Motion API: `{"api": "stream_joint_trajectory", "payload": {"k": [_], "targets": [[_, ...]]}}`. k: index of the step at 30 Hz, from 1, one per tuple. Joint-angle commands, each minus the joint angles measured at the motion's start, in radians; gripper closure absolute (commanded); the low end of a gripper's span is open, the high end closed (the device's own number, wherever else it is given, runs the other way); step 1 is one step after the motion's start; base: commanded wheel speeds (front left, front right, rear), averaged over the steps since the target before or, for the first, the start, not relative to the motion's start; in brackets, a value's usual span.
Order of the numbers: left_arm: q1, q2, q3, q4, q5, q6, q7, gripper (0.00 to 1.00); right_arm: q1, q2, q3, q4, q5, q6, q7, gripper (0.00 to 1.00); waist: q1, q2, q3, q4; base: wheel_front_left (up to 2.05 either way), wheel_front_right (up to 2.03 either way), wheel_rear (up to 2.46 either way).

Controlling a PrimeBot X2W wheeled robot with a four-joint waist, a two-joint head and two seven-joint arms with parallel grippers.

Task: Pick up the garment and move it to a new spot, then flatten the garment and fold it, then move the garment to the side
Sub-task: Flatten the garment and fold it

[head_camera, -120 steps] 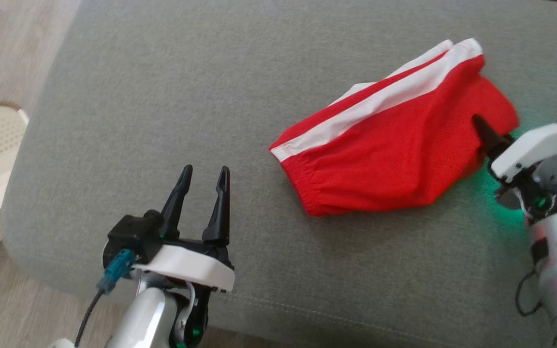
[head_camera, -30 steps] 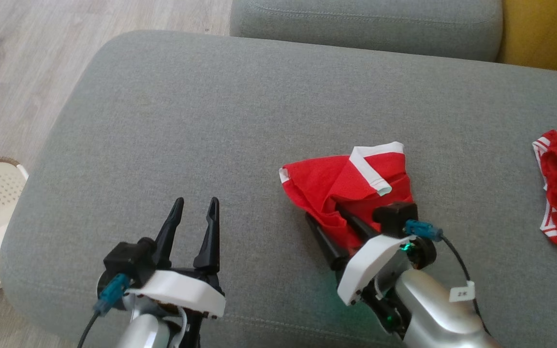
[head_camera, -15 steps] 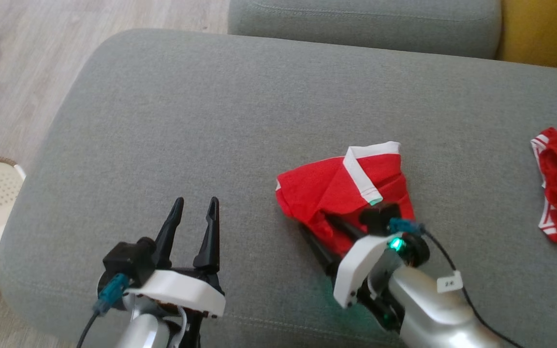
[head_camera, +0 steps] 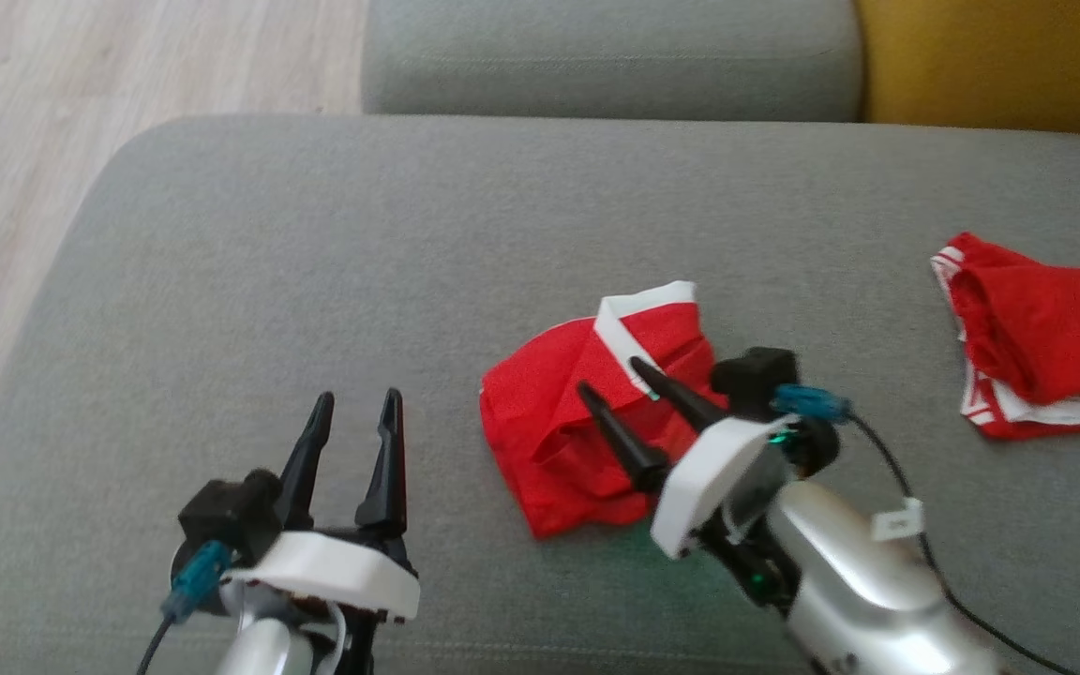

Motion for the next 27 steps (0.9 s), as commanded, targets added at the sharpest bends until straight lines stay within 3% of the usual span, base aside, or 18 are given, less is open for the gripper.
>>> {"api": "stream_joint_trajectory", "payload": {"k": [1, 7, 14, 17, 20, 27], "targets": [[-0.017, 0.002, 0.041, -0.036, 0.01, -0.003, -0.012, 0.0, 0.012, -0.017, -0.022, -0.062, -0.015, -0.001, 0.003, 0.0, 0.0, 0.0, -0.018, -0.023, 0.0, 0.0, 0.0], [-0.009, 0.002, 0.05, -0.047, 0.008, -0.004, -0.012, 0.0, 0.064, -0.072, -0.181, -0.162, -0.088, -0.001, -0.027, 0.0, 0.0, 0.0, -0.022, -0.054, 0.0, 0.0, 0.0], [-0.009, 0.002, 0.051, -0.075, 0.006, -0.011, -0.012, 0.0, 0.192, -0.112, -0.447, -0.248, -0.33, -0.001, -0.152, 0.0, 0.0, 0.0, -0.011, -0.083, 0.0, 0.0, 0.0], [-0.004, 0.002, 0.048, -0.084, 0.012, -0.016, -0.012, 0.0, 0.284, -0.082, -0.566, -0.285, -0.45, -0.001, -0.195, 0.0, 0.0, 0.0, -0.007, -0.092, 0.0, 0.0, 0.0], [0.002, 0.002, 0.049, -0.091, 0.016, -0.015, -0.012, 0.0, 0.334, -0.037, -0.64, -0.31, -0.497, -0.001, -0.21, 0.0, 0.0, 0.0, -0.004, -0.099, 0.0, 0.0, 0.0], [0.006, 0.002, 0.043, -0.092, 0.028, -0.022, -0.012, 0.0, 0.362, 0.003, -0.677, -0.333, -0.56, -0.001, -0.218, 0.0, 0.0, 0.0, -0.001, -0.102, 0.0, 0.0, 0.0]]}}
